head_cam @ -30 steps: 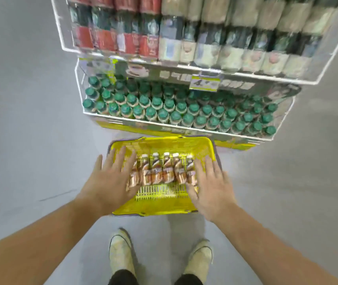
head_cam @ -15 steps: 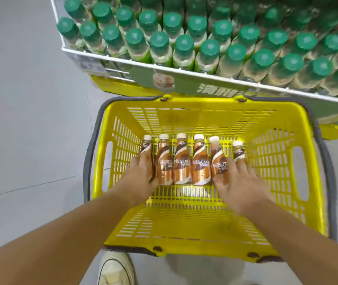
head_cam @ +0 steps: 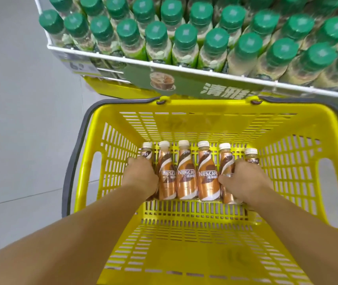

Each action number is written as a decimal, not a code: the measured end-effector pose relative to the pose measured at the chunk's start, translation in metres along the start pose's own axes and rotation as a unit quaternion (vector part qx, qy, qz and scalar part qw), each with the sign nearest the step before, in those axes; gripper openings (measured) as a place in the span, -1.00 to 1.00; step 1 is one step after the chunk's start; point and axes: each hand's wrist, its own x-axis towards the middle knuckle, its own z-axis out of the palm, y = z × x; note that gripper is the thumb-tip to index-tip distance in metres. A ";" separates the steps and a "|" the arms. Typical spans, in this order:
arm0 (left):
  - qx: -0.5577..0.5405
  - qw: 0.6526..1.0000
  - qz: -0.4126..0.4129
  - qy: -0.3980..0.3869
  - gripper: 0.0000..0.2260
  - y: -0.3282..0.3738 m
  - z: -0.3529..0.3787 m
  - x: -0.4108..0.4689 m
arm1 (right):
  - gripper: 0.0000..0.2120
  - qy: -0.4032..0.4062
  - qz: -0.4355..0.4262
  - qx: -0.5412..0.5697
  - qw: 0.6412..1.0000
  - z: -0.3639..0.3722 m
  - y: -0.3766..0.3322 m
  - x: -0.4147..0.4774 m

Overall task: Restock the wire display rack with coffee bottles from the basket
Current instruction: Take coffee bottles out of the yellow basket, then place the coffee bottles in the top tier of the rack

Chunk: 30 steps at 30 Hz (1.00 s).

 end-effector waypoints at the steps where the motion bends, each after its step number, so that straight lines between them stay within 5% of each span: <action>1: -0.034 0.999 -0.013 0.007 -0.76 0.001 0.004 -0.003 | -0.71 0.011 -0.001 0.014 1.000 0.000 0.001 -0.002; 7: -0.102 0.994 -0.036 0.006 -0.64 -0.007 0.007 -0.008 | -0.60 0.084 -0.051 0.051 0.994 0.009 0.012 -0.018; 15: -0.144 0.987 0.030 0.061 -0.73 0.004 -0.033 -0.039 | -0.60 0.099 -0.118 0.152 0.976 -0.039 -0.008 -0.052; 19: -0.222 0.967 0.104 0.075 -0.84 0.019 -0.083 -0.081 | -0.54 0.131 -0.143 0.143 0.970 -0.089 -0.025 -0.095; 30: -0.300 0.926 0.198 0.114 -0.61 0.043 -0.286 -0.241 | -0.48 0.186 -0.178 0.175 0.950 -0.294 -0.078 -0.243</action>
